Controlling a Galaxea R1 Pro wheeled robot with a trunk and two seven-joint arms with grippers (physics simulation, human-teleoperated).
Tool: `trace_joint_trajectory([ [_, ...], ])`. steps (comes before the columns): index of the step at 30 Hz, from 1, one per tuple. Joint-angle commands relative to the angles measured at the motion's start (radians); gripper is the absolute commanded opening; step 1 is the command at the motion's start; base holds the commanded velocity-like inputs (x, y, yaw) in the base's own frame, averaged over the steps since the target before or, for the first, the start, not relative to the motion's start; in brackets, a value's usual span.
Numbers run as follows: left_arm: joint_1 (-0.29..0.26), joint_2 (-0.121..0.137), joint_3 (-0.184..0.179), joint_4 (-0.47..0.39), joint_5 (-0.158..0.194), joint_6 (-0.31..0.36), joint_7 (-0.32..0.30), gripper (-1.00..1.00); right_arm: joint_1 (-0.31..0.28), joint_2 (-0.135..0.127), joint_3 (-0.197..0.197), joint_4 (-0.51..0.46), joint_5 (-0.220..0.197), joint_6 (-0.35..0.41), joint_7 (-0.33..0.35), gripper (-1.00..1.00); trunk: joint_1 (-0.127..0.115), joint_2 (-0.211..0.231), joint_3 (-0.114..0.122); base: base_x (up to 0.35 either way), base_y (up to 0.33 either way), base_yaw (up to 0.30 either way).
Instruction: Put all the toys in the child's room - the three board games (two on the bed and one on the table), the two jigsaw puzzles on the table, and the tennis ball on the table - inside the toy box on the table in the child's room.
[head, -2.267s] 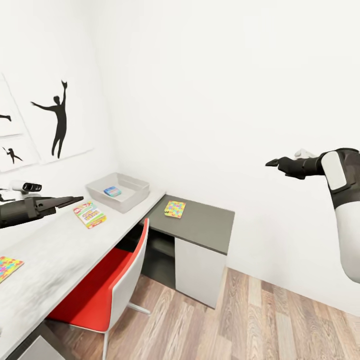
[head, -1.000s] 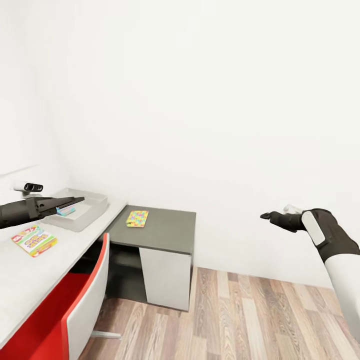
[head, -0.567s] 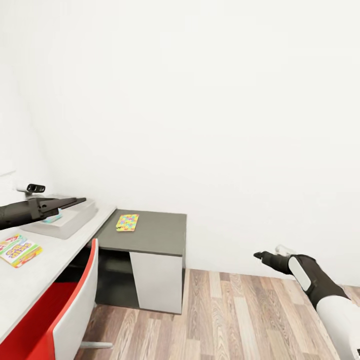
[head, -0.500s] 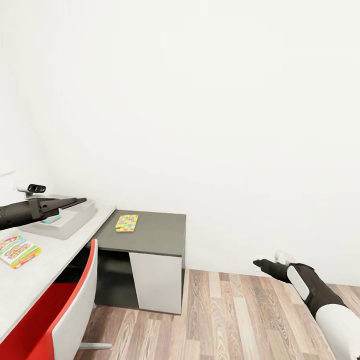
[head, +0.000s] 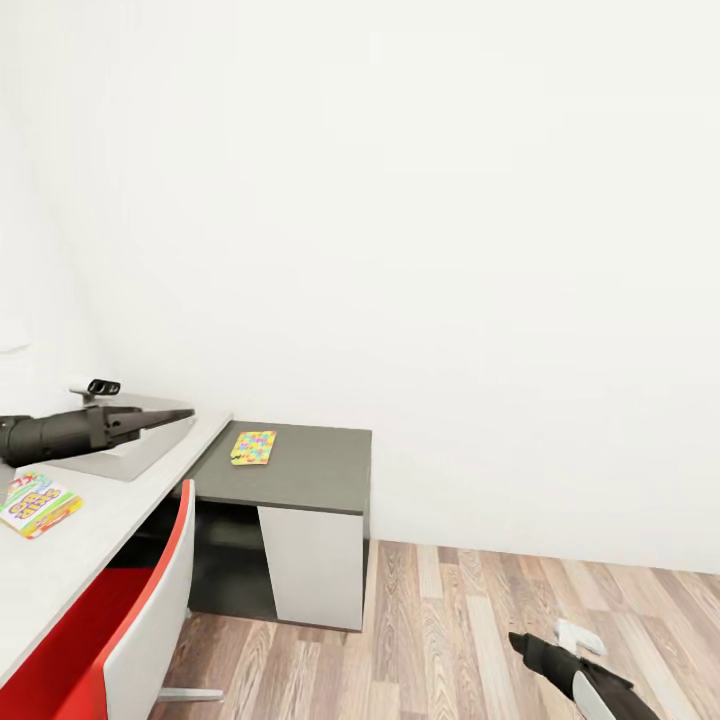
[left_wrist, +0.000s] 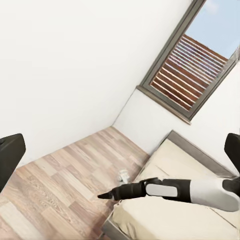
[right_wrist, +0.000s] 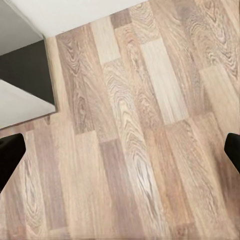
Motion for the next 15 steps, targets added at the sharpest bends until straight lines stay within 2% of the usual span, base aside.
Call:
trace_joint_trajectory([
  [1,0.0,-0.009,-0.011,0.0,-0.002,0.011,-0.004,1.0,0.024,0.014,-0.006,0.002,-0.005,-0.045,0.004,1.0,0.001,-0.002,-0.001,0.0,0.0,0.0],
  [5,0.002,-0.041,-0.065,0.0,-0.015,0.011,-0.004,1.0,0.068,0.044,-0.007,0.02,-0.006,-0.146,0.003,1.0,0.001,-0.002,-0.003,0.0,0.0,-0.013],
  [8,0.004,-0.055,-0.088,0.0,-0.033,0.011,-0.004,1.0,0.078,0.051,-0.008,0.041,-0.006,-0.167,0.002,1.0,0.001,-0.002,-0.006,0.0,0.0,-0.095],
  [15,0.006,-0.074,-0.102,0.015,-0.047,0.01,0.038,1.0,0.084,0.056,-0.01,0.107,-0.006,-0.183,0.002,1.0,0.001,-0.002,-0.014,0.0,0.0,-0.178],
])
